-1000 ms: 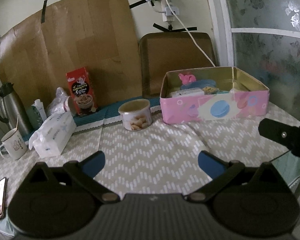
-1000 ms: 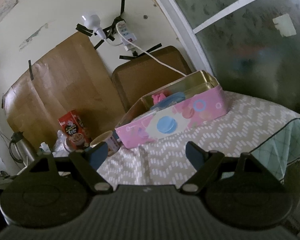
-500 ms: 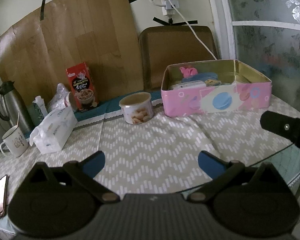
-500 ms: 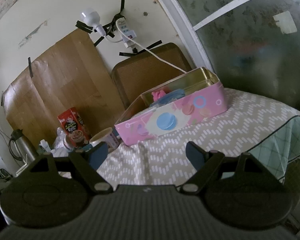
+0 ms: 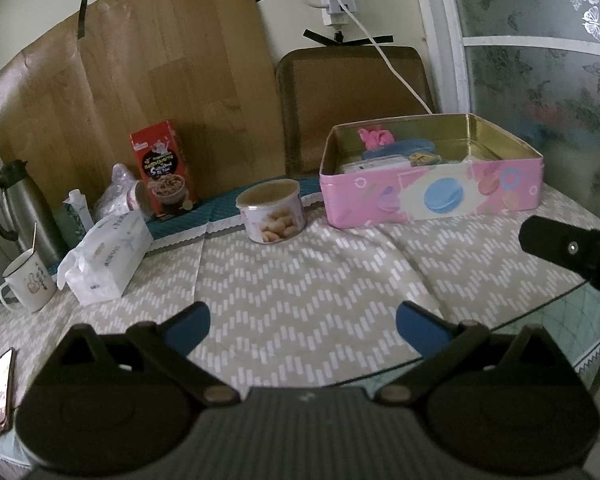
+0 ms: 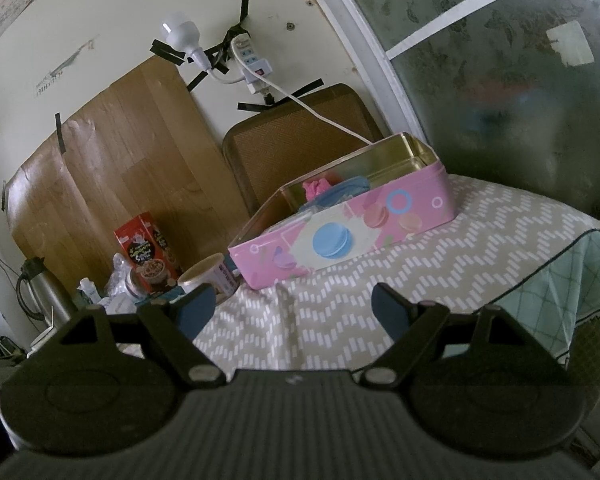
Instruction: Organize soft objects
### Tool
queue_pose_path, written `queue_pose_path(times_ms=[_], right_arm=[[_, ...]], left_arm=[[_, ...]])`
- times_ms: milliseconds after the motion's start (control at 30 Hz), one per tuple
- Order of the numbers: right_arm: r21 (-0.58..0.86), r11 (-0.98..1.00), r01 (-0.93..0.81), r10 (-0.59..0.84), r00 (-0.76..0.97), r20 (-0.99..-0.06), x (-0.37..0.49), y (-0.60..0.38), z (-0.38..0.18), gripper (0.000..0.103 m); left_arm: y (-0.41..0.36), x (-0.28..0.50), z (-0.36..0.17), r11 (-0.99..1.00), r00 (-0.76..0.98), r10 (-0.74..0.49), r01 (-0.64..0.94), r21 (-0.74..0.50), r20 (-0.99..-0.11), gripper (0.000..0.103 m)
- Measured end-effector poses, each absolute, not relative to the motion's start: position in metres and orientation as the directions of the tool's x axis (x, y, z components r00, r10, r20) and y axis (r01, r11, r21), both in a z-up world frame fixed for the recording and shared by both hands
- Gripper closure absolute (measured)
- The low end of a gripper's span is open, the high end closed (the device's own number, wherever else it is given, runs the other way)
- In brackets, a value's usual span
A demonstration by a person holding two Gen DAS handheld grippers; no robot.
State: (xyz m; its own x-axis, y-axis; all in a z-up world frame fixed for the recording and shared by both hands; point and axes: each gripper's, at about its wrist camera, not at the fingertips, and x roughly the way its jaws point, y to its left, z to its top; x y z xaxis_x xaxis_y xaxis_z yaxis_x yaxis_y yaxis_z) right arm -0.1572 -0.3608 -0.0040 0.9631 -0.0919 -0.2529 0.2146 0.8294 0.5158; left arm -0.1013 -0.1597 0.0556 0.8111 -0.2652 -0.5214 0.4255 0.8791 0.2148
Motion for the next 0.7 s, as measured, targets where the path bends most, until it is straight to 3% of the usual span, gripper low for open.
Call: queue_pose_path(times_ms=[700], right_arm=[[0.515,0.83,0.214,-0.092,0.963,-0.253,-0.1569,-0.3609,-0.0047,0.016]], left_arm=[[-0.1608,-0.1016,0.0544,0.877,0.804,-0.268,0.432,0.211,-0.531,0.0]])
